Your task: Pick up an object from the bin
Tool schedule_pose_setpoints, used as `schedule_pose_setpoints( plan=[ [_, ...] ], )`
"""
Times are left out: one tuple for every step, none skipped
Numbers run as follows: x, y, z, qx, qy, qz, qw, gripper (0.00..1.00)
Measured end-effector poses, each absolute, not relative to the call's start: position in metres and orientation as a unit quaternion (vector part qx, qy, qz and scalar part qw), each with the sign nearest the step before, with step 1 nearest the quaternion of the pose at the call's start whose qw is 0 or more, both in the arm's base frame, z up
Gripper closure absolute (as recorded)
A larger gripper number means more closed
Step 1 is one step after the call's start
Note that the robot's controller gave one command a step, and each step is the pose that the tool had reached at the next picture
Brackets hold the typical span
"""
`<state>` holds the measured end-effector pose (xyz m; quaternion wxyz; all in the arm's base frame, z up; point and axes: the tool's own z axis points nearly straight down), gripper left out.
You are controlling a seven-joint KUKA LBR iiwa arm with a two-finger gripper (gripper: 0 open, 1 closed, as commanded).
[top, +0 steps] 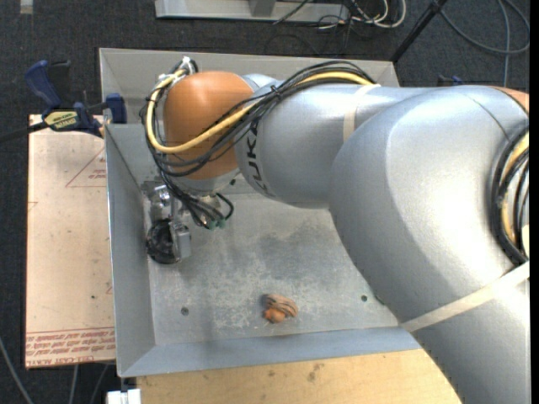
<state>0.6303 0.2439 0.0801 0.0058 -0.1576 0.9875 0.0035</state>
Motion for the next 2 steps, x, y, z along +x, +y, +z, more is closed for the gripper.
schedule_pose_setpoints(
  plan=[
    [0.630,0.244,0.080,-0.158,0.987,0.004,0.006,1.00],
    [0.620,0.232,0.219,-0.177,0.984,0.001,0.002,1.00]
  ],
)
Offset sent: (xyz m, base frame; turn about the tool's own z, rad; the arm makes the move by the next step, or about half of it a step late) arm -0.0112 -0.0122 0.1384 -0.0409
